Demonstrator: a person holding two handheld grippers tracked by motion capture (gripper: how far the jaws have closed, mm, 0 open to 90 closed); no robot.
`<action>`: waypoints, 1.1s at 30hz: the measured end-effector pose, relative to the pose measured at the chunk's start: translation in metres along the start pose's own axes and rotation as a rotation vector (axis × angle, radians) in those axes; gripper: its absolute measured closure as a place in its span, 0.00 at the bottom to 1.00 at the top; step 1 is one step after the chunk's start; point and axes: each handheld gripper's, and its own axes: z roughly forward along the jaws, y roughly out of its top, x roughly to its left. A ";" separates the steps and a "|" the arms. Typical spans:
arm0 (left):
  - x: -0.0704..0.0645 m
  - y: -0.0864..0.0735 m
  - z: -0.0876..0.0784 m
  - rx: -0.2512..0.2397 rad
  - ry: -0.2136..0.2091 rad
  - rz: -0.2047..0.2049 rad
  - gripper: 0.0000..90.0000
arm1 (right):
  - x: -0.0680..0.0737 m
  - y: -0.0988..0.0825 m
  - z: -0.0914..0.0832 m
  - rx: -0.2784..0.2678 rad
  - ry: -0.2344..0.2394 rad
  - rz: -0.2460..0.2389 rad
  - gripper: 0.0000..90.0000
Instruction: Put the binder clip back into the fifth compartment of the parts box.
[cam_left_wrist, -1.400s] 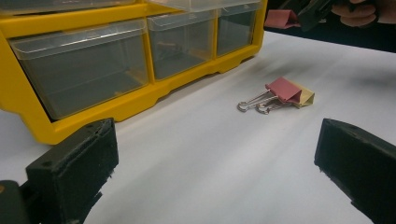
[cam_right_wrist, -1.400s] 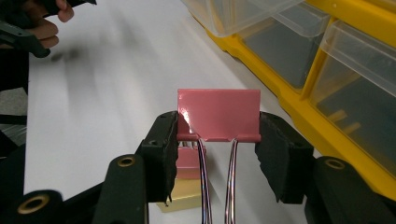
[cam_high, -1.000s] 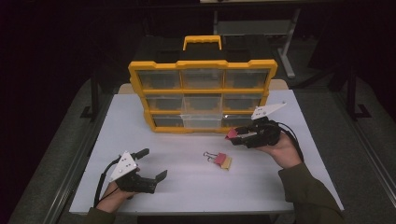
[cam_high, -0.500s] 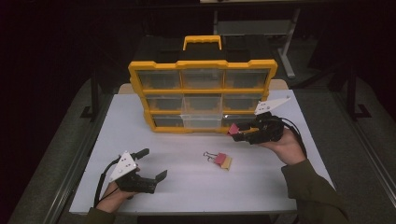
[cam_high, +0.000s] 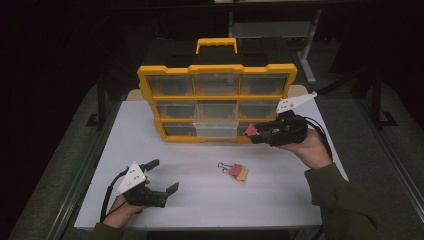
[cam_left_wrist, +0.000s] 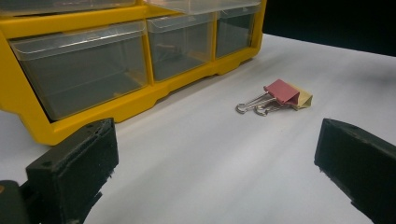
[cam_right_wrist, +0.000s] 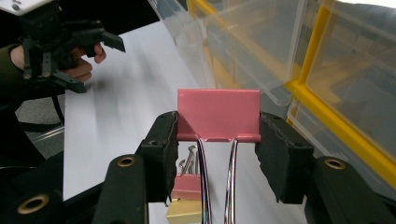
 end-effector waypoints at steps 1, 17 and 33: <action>0.000 0.000 0.000 0.001 0.000 0.000 0.00 | 0.000 0.002 -0.001 -0.002 0.001 0.000 0.54; 0.000 -0.001 0.000 0.000 -0.003 -0.007 0.00 | 0.001 0.027 -0.016 -0.034 0.005 -0.023 0.54; -0.001 -0.001 0.000 -0.001 -0.005 -0.007 0.00 | 0.004 0.064 -0.017 -0.049 0.012 -0.063 0.54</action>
